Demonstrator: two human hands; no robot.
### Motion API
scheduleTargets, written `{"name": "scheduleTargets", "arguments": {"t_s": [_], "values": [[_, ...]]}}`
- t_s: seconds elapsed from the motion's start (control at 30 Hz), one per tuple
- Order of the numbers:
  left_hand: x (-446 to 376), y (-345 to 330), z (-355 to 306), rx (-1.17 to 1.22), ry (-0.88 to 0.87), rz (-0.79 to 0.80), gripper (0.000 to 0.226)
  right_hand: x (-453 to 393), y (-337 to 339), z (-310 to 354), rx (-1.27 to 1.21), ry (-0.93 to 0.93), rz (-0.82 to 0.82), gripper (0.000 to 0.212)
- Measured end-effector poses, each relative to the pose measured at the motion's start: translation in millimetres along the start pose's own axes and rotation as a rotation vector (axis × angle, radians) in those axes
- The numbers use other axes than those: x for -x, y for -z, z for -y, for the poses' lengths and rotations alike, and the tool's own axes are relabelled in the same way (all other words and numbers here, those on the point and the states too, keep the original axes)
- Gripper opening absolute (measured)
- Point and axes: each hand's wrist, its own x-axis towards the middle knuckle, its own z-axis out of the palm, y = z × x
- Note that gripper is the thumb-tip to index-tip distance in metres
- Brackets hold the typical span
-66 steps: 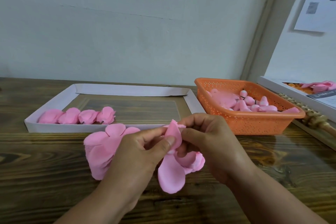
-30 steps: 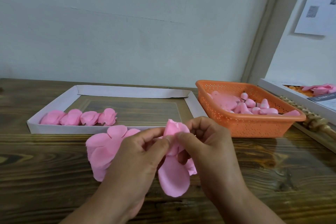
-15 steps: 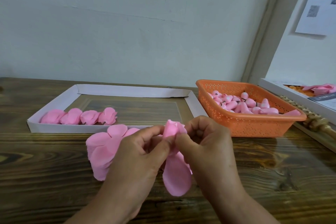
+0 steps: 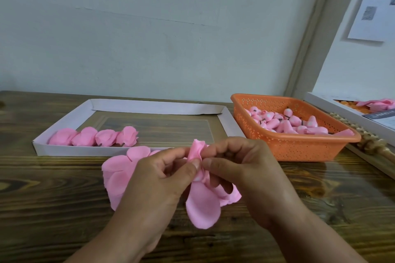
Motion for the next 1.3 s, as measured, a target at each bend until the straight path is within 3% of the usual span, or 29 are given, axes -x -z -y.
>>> {"name": "scheduleTargets", "arguments": {"t_s": [0.37, 0.5, 0.7, 0.83, 0.97, 1.3], "values": [[-2.2, 0.7, -4.2, 0.074, 0.019, 0.043, 0.035, -6.5, 9.3, -0.9, -0.038, -0.017, 0.05, 0.008], [-3.6, 3.6, -7.4, 0.092, 0.049, 0.057, 0.027, -10.1, 11.6, 2.2, 0.032, -0.006, 0.112, 0.011], [-2.0, 2.2, -15.3, 0.133, 0.033, 0.125, 0.016, -20.4, 15.0, 10.9, 0.225, 0.037, 0.069, 0.015], [-1.7, 2.7, -19.6, 0.14, 0.032, 0.147, 0.017, -30.4, 20.6, 20.5, 0.369, -0.012, 0.172, 0.032], [-4.3, 3.8, -24.4, 0.158, 0.06, 0.171, 0.018, -35.4, 21.9, 29.3, 0.364, -0.018, 0.254, 0.009], [-4.5, 5.3, -27.0, 0.165, 0.125, 0.175, 0.029, -34.9, 18.3, 29.9, 0.359, 0.05, 0.232, 0.007]]}}
